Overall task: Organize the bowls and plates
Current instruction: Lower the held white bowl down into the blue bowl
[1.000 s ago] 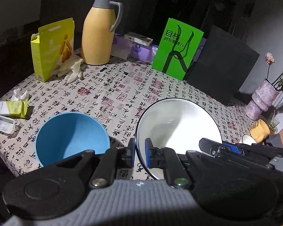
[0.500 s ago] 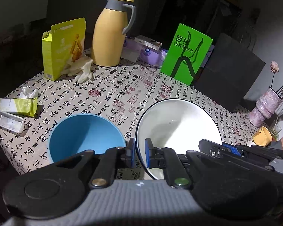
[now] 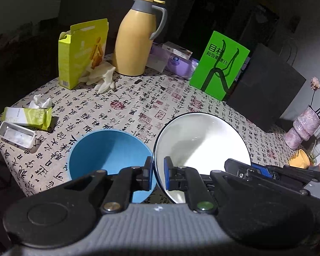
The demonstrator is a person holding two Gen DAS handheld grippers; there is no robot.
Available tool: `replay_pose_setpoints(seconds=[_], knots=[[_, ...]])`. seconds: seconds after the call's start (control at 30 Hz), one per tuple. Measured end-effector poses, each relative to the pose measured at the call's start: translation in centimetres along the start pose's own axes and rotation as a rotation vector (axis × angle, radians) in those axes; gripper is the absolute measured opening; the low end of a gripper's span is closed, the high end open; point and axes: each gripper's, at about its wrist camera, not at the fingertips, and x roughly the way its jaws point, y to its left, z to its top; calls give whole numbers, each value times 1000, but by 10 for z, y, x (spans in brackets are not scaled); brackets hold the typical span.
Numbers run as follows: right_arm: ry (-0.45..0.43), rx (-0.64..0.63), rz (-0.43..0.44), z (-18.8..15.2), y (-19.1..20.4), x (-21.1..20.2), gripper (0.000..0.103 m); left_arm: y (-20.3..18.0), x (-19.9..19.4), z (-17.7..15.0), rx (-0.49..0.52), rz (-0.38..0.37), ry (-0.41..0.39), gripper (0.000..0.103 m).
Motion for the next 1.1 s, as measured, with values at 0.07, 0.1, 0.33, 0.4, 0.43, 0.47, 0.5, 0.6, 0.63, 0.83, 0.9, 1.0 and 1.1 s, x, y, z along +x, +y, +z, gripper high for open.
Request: replay_pose_setpoints(seconds=[0.07,0.1,0.33,0.4,0.43,0.47,0.5,0.6,0.63,0.83,0.9,1.0,1.1], knots=[[1,-3,3,1,3,1,10,4,-1,1,-3,3,-2,11],[1,-4,4,2,5,1,10,6,-1,1,-6,4,-3,11],[3,-21,15,5,16,7,10,20,-1,2,-29,8,-6,11],[5,-27,17,6,19,8,10,24,0,3,-35,9,-5,11],[5,-29,18,6,21,9,10,26,0,3,-39,10,-5,11],[7,-31,20,6,23,10,10,29,0,3,-42,10,-4,11],[8,-32,21,7,24,11,10,31,0,3,-45,10,-4,11],[13,-38,24,7,28,16,10,38,1,4,-56,9,-1,11],[15,-39,26,7,30,17,10,39,2,4,-59,10,0,11],[25,-48,31,9,39,25,10,51,4,4,-76,13,4,11],[27,-52,33,9,42,27,10,55,6,5,-82,14,5,11],[33,-56,37,10,45,31,10,61,8,6,-89,17,7,11],[39,-59,41,11,49,36,10,66,10,6,-95,20,11,11]])
